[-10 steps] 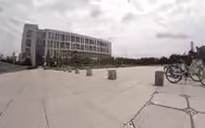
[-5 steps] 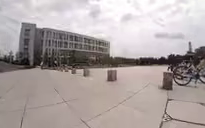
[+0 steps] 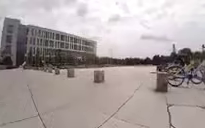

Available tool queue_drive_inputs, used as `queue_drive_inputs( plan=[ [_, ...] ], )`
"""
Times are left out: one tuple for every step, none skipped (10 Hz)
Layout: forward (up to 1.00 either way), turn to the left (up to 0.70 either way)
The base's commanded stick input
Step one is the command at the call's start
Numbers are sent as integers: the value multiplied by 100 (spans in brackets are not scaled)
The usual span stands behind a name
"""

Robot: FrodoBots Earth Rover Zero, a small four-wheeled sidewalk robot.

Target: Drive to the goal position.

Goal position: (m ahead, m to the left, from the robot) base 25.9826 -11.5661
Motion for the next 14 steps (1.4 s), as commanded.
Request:
queue_drive_inputs(
  plan=[
    [100,0],
    [100,-2],
    [100,-26],
    [100,-39],
    [100,-39],
    [100,-39],
    [100,-39],
    [100,-14],
    [100,0],
    [100,0],
    [100,0],
    [100,0],
    [100,0],
    [100,0]
  ],
)
